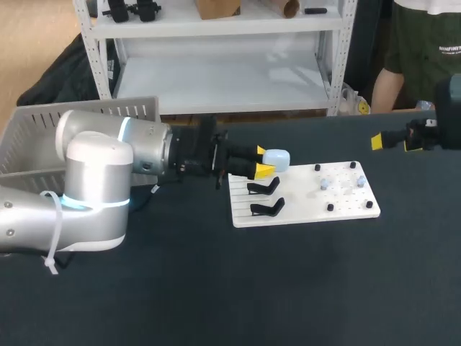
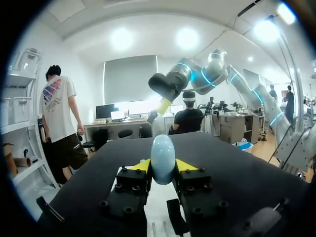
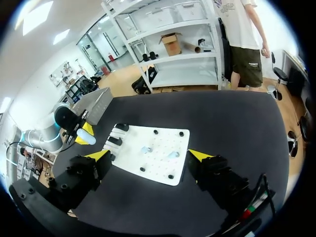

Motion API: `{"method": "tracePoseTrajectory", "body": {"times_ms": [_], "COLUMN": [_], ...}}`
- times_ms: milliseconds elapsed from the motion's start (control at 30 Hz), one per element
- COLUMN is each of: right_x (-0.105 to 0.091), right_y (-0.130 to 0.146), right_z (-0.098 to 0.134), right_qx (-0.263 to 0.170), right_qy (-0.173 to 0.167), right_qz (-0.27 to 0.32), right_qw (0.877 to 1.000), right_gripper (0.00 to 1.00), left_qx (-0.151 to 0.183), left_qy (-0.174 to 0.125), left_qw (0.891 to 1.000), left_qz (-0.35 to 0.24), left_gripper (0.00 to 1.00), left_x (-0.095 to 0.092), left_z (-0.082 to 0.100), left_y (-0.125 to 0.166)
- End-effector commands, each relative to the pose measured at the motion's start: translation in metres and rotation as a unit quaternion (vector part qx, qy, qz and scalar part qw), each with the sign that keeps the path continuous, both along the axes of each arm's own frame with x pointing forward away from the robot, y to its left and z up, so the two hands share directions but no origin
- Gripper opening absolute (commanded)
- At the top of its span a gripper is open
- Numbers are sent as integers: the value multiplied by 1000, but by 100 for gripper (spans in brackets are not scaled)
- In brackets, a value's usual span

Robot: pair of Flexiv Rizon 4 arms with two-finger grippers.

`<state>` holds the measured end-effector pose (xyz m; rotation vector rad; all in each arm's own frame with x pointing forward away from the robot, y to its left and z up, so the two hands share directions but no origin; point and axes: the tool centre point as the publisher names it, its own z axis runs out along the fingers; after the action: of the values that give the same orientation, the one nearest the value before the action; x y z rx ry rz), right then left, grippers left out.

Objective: Pick up each earbud case from the left stands, insert the matching earbuds, close the lid, and place the case in the box.

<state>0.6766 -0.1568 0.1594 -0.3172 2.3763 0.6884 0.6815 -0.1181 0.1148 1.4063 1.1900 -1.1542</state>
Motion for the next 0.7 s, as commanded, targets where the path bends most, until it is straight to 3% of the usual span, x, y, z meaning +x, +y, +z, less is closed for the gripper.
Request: {"method": "tracePoseTrajectory", "body": {"times_ms": [33,333,700], "right_x": [-22,-50,-65], "right_y": [9,54,96], "right_z": [4,-2,-5], "right_qx": [-5,-31,-48], "right_qy": [5,23,32], "right_qz": [10,44,68], "right_qw": [1000,998,996], "right_gripper": [100,100,100], "left_qx": [-9,-14,-10], "left_qy": [1,3,2], "left_qw": [1000,1000,1000], "left_qz": [-8,-20,-17], "left_gripper": [0,0,0], "left_x": [3,1,1], "left_z": [-4,-3,-7], "left_y": [-6,-10,-11]}}
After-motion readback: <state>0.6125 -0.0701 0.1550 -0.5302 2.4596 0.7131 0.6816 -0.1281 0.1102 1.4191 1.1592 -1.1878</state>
